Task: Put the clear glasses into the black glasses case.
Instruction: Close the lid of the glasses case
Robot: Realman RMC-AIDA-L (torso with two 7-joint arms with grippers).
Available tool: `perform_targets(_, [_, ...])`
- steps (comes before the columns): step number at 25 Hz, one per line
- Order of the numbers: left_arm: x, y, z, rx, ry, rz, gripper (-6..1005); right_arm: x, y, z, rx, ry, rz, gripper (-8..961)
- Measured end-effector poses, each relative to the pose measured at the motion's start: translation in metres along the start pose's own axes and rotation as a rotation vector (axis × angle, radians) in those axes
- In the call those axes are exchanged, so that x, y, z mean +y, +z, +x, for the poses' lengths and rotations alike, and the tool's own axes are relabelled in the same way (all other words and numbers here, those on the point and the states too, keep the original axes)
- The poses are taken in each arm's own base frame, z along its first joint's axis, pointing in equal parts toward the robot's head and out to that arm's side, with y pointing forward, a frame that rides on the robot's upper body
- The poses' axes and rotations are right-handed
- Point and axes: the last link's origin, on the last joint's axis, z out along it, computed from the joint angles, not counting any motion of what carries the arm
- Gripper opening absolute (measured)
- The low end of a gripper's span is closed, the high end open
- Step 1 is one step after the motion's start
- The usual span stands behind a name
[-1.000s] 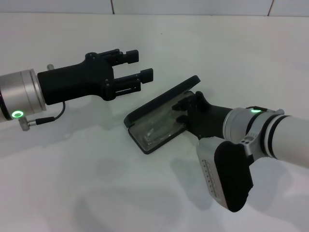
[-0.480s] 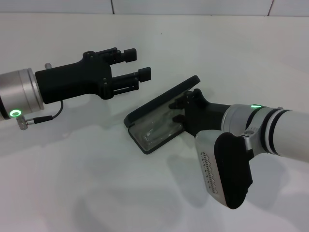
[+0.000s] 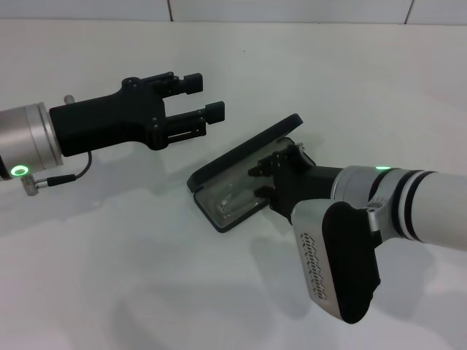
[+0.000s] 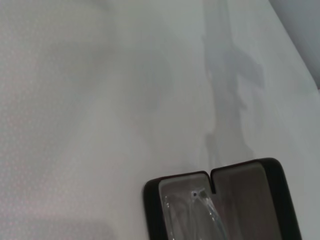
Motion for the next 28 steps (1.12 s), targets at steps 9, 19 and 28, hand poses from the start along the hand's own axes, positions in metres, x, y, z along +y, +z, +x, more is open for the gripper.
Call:
perform_targets(9, [0.000, 0.000, 0.001, 0.000, 0.004, -0.001, 682, 0.007, 0.001, 0.006, 0.016, 0.030, -0.020, 247])
perform_targets(19, [0.000, -0.001, 0.000, -0.002, 0.002, 0.001, 682, 0.000, -0.001, 0.006, -0.009, 0.108, 0.031, 236])
perform_targets(28, [0.000, -0.005, -0.005, -0.004, -0.009, 0.013, 681, 0.000, -0.015, 0.009, -0.106, 0.334, -0.056, 16])
